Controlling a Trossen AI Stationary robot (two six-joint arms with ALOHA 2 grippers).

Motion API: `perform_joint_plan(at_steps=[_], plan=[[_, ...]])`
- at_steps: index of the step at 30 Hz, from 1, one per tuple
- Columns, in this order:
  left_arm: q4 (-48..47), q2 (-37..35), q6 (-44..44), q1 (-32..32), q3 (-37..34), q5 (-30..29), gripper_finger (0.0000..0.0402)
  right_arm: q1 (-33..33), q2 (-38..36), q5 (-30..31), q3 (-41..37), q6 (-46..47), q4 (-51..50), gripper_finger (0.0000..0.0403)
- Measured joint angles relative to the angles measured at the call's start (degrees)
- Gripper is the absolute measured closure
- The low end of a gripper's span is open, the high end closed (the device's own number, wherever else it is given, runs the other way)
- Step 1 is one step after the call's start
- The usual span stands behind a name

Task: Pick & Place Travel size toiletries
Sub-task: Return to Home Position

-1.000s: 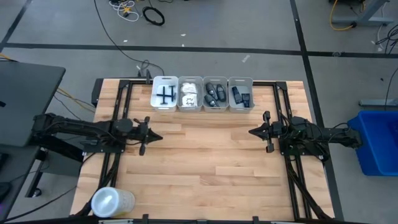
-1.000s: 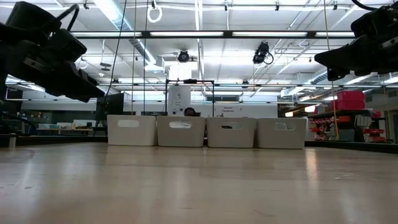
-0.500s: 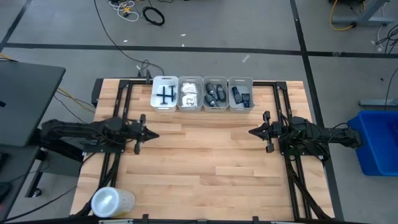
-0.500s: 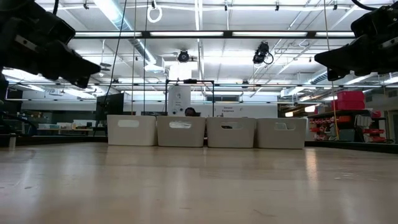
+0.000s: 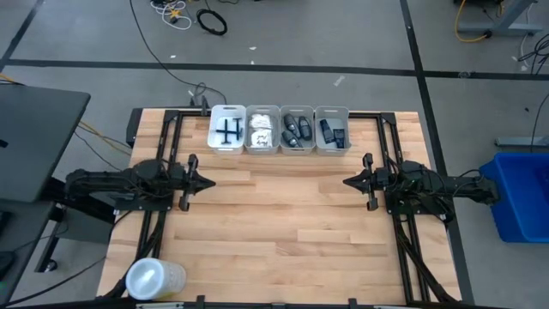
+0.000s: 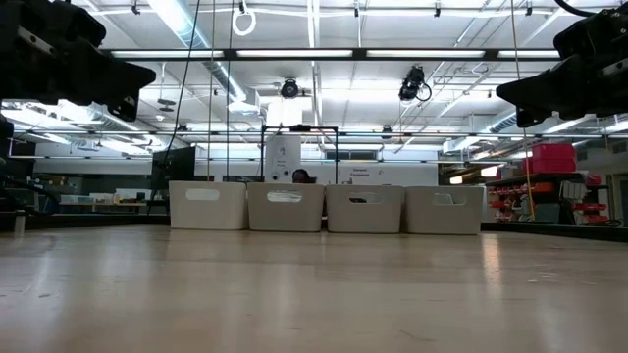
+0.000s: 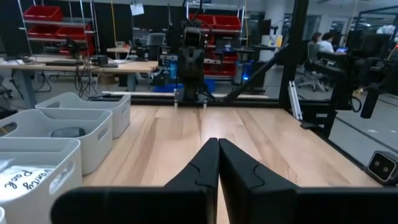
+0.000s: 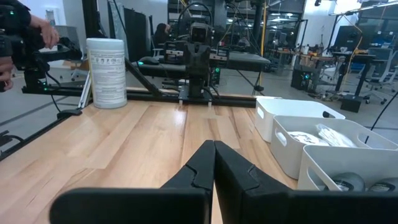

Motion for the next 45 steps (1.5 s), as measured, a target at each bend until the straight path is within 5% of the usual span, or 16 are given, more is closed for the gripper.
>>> perform_joint_plan(at_steps=[29,45], plan=[[-0.22,0.66,15.73,0.0,-0.07,0.02,0.0384,-0.02,0.01,-0.01,0.0,-0.01,-0.01,0.0389],[-0.21,0.67,16.17,0.0,-0.09,0.02,0.0384,0.0,0.0,-0.01,0.0,0.0,0.0,0.0389]])
